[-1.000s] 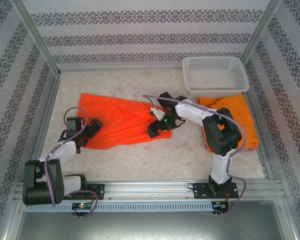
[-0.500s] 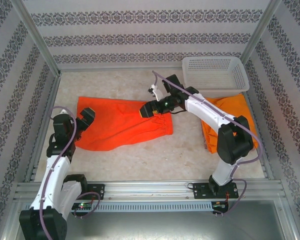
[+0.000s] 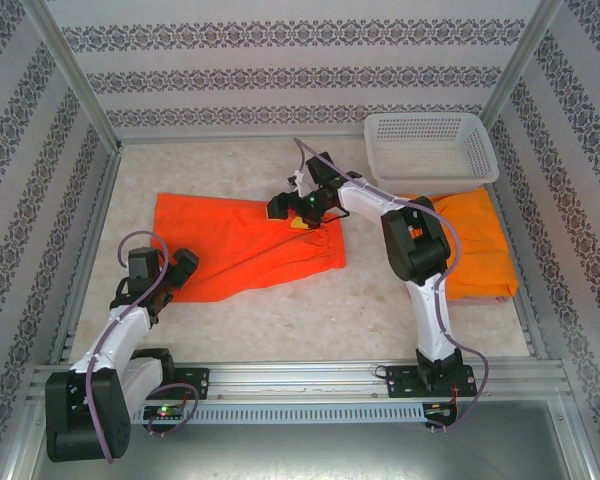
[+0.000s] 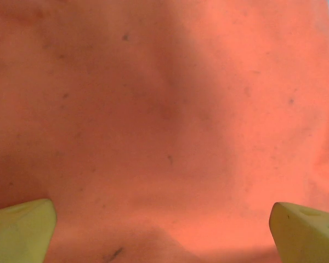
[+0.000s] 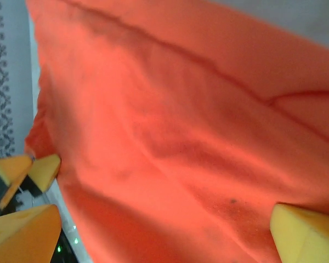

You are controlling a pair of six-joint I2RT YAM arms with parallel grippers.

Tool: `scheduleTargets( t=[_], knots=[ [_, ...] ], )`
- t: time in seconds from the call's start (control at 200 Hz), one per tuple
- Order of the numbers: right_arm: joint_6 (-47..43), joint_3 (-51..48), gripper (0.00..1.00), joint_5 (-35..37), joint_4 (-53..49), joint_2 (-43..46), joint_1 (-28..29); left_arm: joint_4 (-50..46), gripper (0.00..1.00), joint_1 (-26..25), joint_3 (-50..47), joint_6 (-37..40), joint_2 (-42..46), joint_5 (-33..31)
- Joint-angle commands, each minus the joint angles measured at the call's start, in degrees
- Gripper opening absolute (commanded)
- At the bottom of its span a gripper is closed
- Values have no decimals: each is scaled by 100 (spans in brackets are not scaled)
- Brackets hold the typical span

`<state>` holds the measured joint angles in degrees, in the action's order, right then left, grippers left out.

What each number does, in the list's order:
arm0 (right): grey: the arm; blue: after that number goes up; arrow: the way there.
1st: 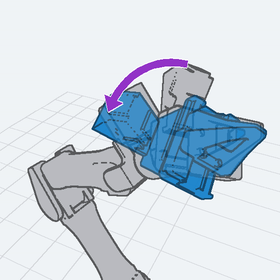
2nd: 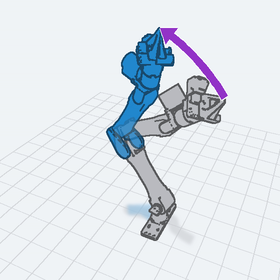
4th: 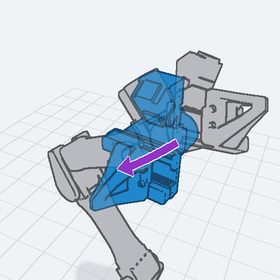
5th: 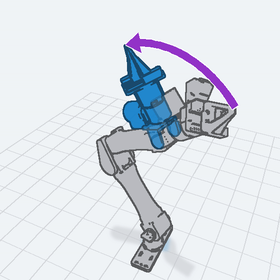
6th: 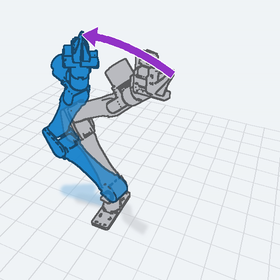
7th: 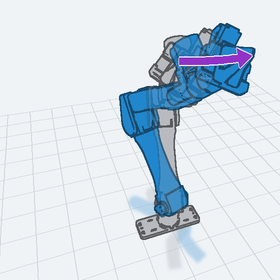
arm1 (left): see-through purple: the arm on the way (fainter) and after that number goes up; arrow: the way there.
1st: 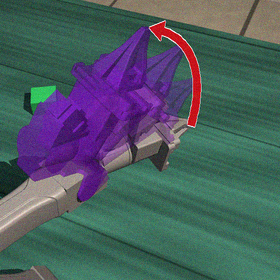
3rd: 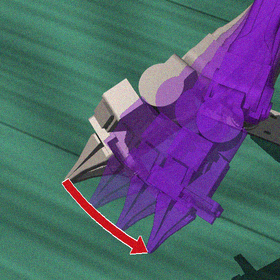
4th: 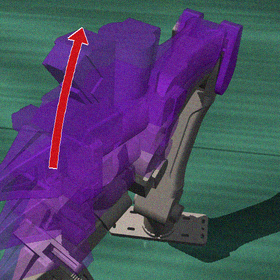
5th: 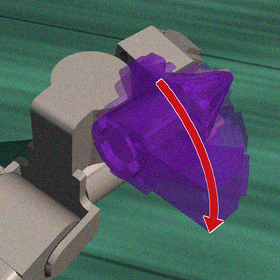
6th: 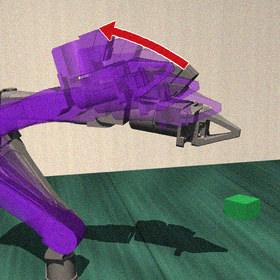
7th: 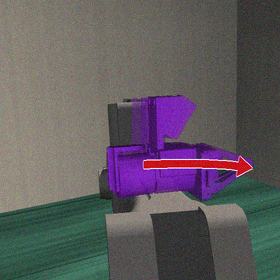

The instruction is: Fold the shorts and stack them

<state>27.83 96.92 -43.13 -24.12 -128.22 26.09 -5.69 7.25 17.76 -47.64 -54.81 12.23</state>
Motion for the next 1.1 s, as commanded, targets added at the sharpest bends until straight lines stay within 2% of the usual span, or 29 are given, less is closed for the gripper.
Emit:
scheduleTargets(
  t=[0.0, 0.195, 0.355, 0.45, 0.53, 0.624, 0.739, 0.844, 0.939, 1.094],
  knots=[
    [497, 330, 98, -80, 248, -327, -183, 224, 100, 58, -251, -122, 13, -279],
    [922, 347, 98, -216, 535, -509, -243, 180, 100, 60, -283, -96, 35, -380],
    [853, 225, 98, -251, 694, 89, -242, -405, 100, 60, 661, 387, 410, -204],
    [521, 6, 98, -115, 630, 813, -243, -647, 100, 45, 1450, 648, 553, 266],
    [107, -257, 98, 155, 408, 1459, -261, -679, 99, -87, 2039, 632, 444, 916],
    [-425, -766, 98, 530, 97, 2296, -309, -662, 94, -686, 2560, 522, 170, 1272],
    [-688, -1751, 98, 893, 77, 3308, -508, -152, 86, -1810, 2857, 352, -283, 1143],
    [-839, -2558, 98, 1224, 93, 4002, -709, 662, 68, -2730, 3003, 62, -1023, 1034],
    [-801, -3261, 98, 1344, 189, 4504, -959, 973, 55, -3391, 3451, -3, -1953, 967],
    [-508, -4202, 98, 1312, 766, 5013, -1250, 1366, 38, -4002, 4322, -167, -3523, 1084]
  ],
)
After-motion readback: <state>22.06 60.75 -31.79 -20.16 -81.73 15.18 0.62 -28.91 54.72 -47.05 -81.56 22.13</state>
